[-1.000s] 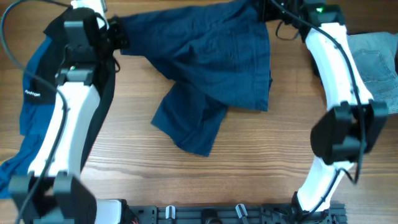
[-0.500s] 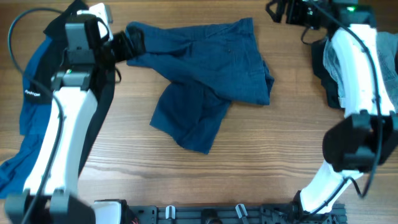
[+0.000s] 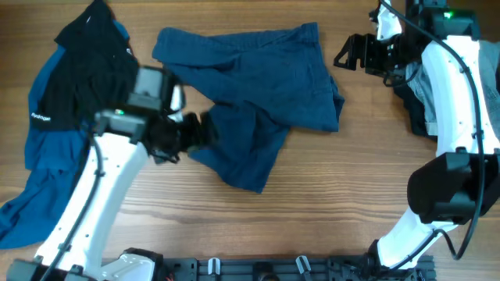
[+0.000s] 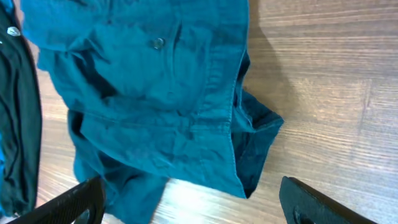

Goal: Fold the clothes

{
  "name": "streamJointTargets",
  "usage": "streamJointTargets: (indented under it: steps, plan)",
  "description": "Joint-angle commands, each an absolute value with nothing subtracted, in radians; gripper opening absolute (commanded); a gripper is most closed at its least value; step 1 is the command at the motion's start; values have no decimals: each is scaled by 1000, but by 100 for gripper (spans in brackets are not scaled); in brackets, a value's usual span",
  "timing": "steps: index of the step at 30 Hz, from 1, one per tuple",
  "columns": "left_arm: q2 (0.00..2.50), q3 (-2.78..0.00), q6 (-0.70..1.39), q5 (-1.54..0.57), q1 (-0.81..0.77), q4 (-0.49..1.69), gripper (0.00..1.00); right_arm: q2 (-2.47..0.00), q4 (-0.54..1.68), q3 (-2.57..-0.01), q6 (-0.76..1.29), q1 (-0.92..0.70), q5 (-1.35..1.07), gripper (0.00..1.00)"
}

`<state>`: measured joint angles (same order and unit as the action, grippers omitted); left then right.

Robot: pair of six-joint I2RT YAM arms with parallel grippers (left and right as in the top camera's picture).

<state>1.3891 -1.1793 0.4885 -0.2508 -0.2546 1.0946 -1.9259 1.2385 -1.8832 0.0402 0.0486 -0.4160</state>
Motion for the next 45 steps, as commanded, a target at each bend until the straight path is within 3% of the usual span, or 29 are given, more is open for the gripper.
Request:
streamJointTargets:
  steps: [1,3,6,12,18,19,22,25,33,38,45]
  plan:
    - [1384,-1000,657,-216,-342,1006,97,-1924,1198,-1831,29,43,-396,90]
    - [1384,-906,717,-215,-371,916,94,-1924,1175,-1804,29,43,-396,90]
    - [1385,-797,798,-214,-379,785,82,-1924,1143,-1755,30,43,-397,90]
    - [1407,-721,802,-92,-379,608,72,-1924,1087,-1706,56,43,-405,90]
    - [1559,-718,827,-39,-379,457,70,-1924,1084,-1706,56,43,-404,90]
    - [1589,-718,827,-35,-376,431,64,-1924,1085,-1706,55,43,-404,90]
    - [1632,-718,826,1,-351,396,32,-1924,1089,-1706,54,43,-404,90]
    - [1618,-720,815,20,-305,345,4,-1924,1123,-1703,31,43,-404,82]
    - [1508,-848,706,18,-141,331,4,-1924,1155,-1590,-21,43,-405,76]
    - [1503,-890,654,20,-58,199,4,-1924,1090,-1448,-51,42,-472,73]
    - [1503,-890,635,20,-31,138,4,-1924,995,-1317,150,-3,-472,70]
